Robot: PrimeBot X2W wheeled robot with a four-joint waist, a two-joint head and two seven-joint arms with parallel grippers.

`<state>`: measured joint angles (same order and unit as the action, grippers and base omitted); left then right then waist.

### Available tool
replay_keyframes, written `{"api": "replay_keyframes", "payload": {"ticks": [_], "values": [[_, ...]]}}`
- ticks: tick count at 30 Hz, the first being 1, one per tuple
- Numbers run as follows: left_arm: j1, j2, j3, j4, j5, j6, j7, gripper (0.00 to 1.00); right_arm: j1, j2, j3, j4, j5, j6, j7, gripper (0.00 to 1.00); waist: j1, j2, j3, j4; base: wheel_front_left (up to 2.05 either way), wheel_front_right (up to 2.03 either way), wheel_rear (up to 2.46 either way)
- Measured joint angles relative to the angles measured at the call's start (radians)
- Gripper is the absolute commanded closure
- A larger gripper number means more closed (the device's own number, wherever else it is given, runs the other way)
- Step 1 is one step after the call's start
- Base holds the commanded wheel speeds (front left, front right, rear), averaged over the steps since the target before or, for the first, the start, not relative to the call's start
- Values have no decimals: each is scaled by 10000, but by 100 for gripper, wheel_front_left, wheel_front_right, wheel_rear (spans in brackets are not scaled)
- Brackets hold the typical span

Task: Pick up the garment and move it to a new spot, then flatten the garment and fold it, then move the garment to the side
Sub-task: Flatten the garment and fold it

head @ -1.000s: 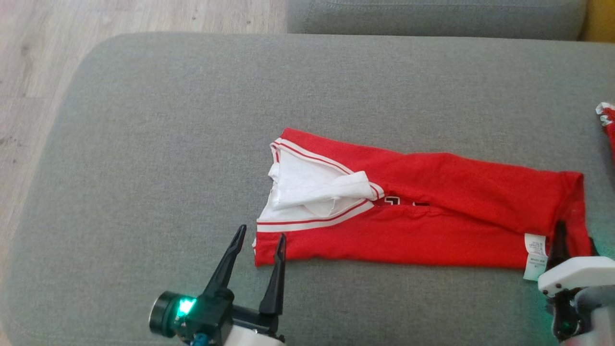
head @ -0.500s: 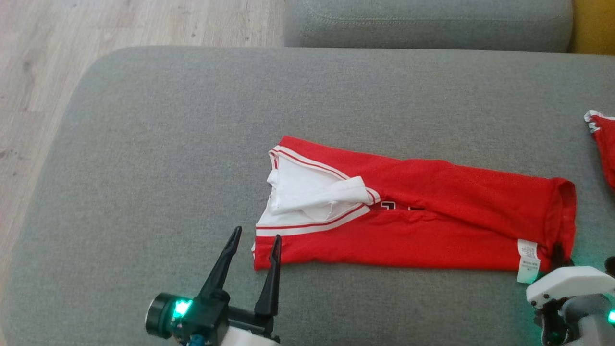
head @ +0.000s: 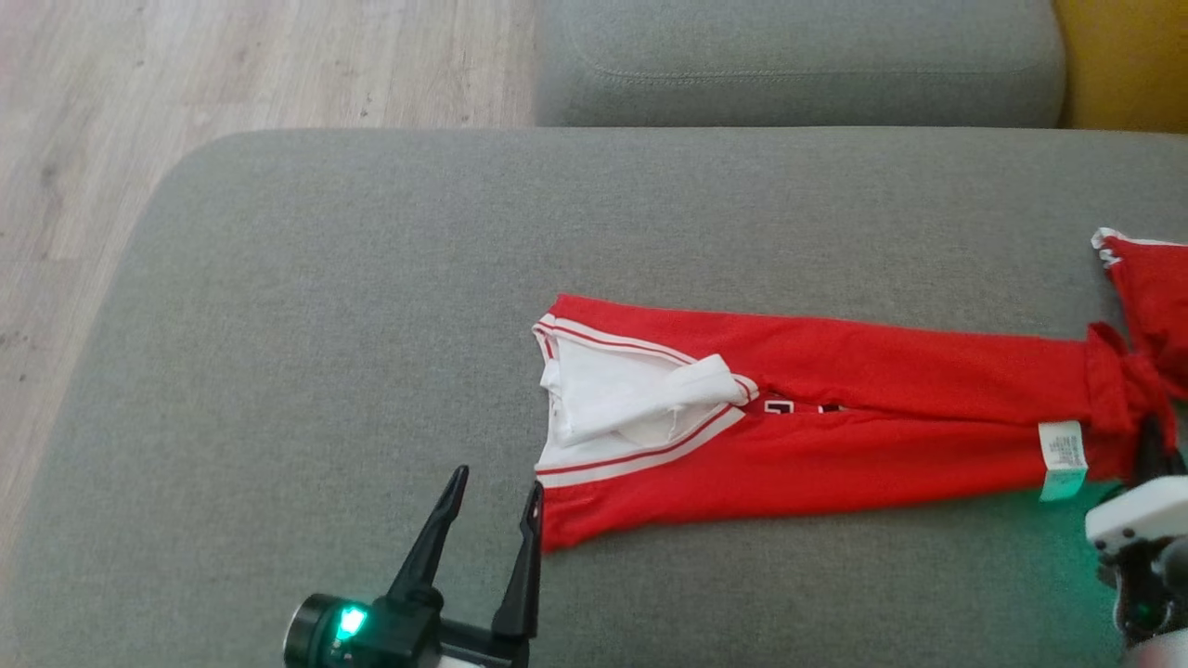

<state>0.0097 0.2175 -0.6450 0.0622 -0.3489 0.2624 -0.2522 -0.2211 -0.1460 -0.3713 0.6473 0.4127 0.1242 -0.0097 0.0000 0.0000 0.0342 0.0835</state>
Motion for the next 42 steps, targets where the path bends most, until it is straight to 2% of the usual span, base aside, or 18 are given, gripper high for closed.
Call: {"api": "replay_keyframes", "payload": {"ticks": [11,14,18,22,28,33,38,39,40,42], "values": [[166,-71,54,61,249,-259,0,0,299,-19,779,-1049,493,0,464,100,1,0,-18,55,0,0,0],[166,-84,105,146,259,-265,0,0,438,10,1724,-1695,623,0,453,100,1,0,-16,125,0,0,0],[167,-82,226,259,263,-349,0,0,477,219,3524,-2941,999,0,562,100,1,0,-61,213,0,0,0],[166,-90,234,326,322,-433,0,0,330,621,5081,-3482,1356,0,631,100,0,0,-68,382,0,0,0],[136,-155,59,600,506,-531,0,0,-648,836,6985,-2830,1822,0,617,100,0,0,51,881,0,0,0],[-56,-332,21,719,506,-650,0,0,-1354,828,8828,-2159,2993,0,17,100,1,0,263,1360,0,0,0],[-208,-437,38,865,506,-702,0,0,-1930,821,10190,-1373,3707,0,-261,100,1,0,399,1730,0,0,0],[-209,-447,44,876,506,-702,0,0,-1970,821,10416,-1174,3804,0,-255,75,1,0,412,1766,0,0,0],[-209,-458,48,888,506,-704,0,0,-1969,821,10594,-1012,3904,0,-257,0,1,0,423,1787,0,0,0],[-209,-477,77,911,506,-704,0,0,-1958,817,10876,-817,4167,0,-397,0,1,0,419,1777,0,0,0]]}}
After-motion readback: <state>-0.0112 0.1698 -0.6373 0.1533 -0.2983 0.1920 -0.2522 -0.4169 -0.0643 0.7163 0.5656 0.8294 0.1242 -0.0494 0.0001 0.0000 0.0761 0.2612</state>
